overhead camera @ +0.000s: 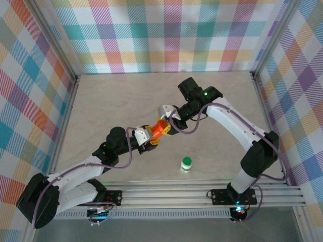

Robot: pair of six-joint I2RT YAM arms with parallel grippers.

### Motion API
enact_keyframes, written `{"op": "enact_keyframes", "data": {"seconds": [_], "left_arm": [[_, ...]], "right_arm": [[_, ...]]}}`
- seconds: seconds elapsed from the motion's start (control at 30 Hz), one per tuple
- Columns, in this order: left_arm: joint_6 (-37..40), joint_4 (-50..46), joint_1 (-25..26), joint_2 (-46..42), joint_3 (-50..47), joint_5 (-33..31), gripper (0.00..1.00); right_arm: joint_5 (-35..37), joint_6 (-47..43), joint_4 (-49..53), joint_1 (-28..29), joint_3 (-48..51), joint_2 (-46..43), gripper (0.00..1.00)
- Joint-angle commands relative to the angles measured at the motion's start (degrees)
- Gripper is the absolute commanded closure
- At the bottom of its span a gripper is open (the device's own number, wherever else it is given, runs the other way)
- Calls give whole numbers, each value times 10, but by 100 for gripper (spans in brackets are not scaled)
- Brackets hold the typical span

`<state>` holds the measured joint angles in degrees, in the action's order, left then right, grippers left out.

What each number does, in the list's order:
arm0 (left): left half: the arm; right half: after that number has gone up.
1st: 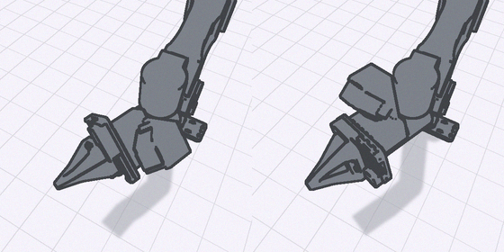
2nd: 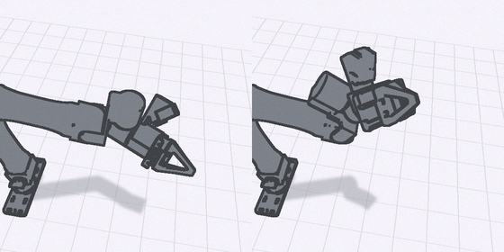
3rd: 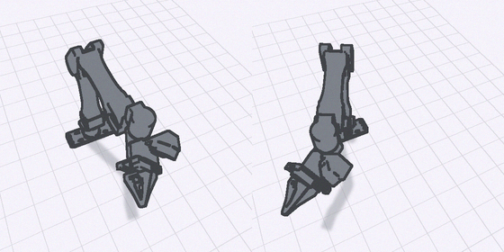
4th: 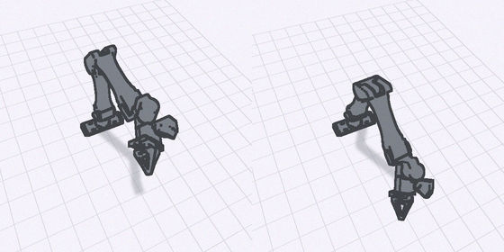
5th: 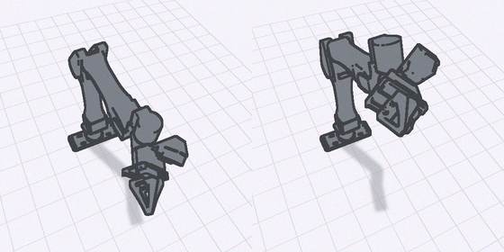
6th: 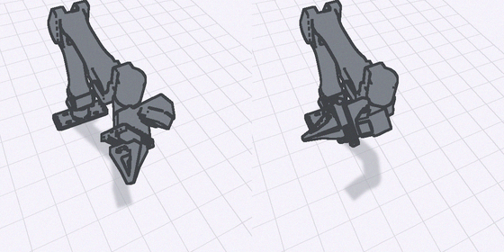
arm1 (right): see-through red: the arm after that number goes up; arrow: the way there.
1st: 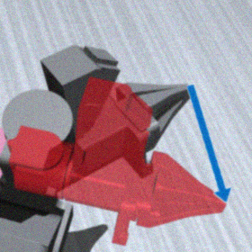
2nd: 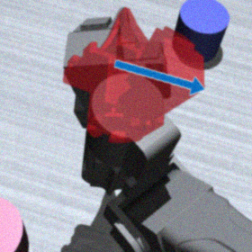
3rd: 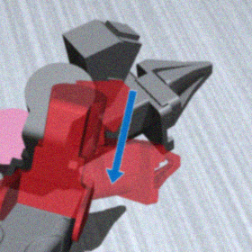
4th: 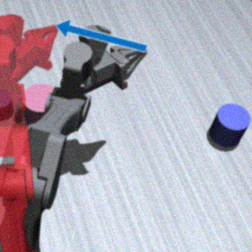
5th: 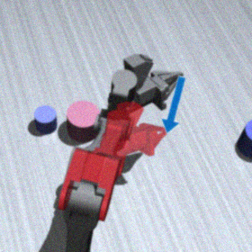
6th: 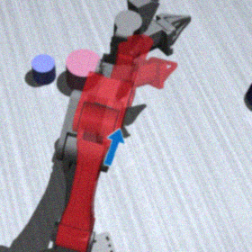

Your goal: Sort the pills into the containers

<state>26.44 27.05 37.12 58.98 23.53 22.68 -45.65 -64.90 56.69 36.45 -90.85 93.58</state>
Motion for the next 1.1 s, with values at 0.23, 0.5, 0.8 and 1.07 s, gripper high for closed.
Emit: {"op": "enact_keyframes", "data": {"seconds": [0.23,0.5,0.8,1.07], "left_arm": [[17,56,4,-4,49,-14,100],[14,67,6,1,44,-11,100],[12,52,8,-22,27,-20,100],[3,64,8,-26,5,-28,100]], "right_arm": [[131,643,-196,18,86,-21,68],[238,896,-256,17,99,-19,70],[222,948,-327,-8,64,-39,33],[101,639,-270,-97,34,-96,25]]}}
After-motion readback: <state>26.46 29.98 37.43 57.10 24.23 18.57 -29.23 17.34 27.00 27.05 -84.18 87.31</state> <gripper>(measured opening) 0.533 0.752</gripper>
